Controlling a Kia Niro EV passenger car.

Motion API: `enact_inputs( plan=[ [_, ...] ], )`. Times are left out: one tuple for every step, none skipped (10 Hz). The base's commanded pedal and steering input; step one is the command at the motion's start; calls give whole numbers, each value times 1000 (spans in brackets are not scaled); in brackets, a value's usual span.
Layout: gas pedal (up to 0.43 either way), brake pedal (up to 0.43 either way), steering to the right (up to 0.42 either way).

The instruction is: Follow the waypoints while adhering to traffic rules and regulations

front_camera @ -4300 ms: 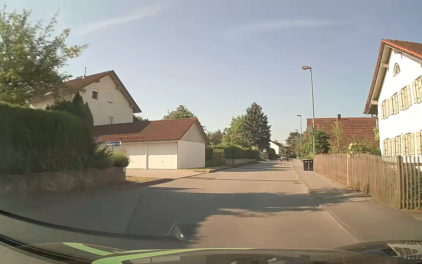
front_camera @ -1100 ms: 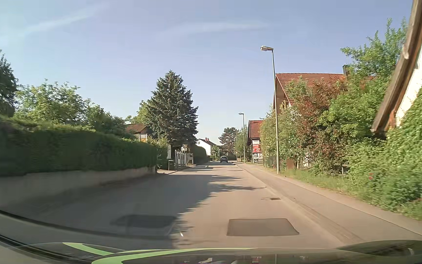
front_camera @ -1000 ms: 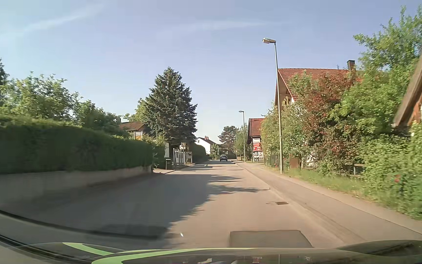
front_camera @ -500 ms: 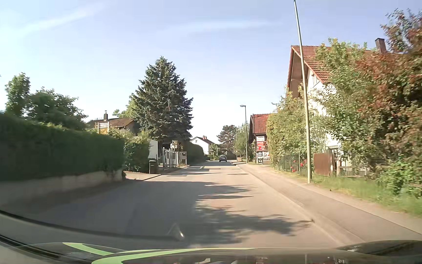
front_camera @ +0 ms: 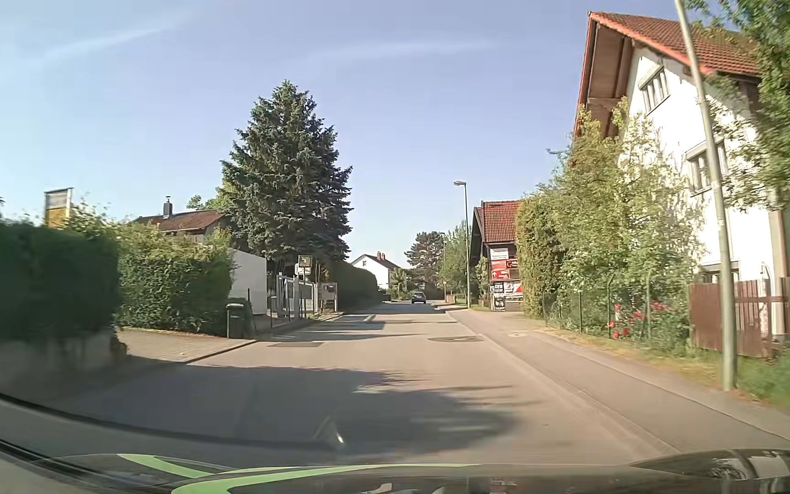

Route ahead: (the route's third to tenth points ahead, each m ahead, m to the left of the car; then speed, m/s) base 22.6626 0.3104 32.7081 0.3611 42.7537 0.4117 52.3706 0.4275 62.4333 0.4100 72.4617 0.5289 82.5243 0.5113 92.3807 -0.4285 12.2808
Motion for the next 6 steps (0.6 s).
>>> enact_inputs(
  plan=[
    [209, 0, 1],
    [209, 0, 1],
    [209, 0, 1],
    [209, 0, 1],
    [209, 0, 0],
    [209, 0, 0]
  ],
)
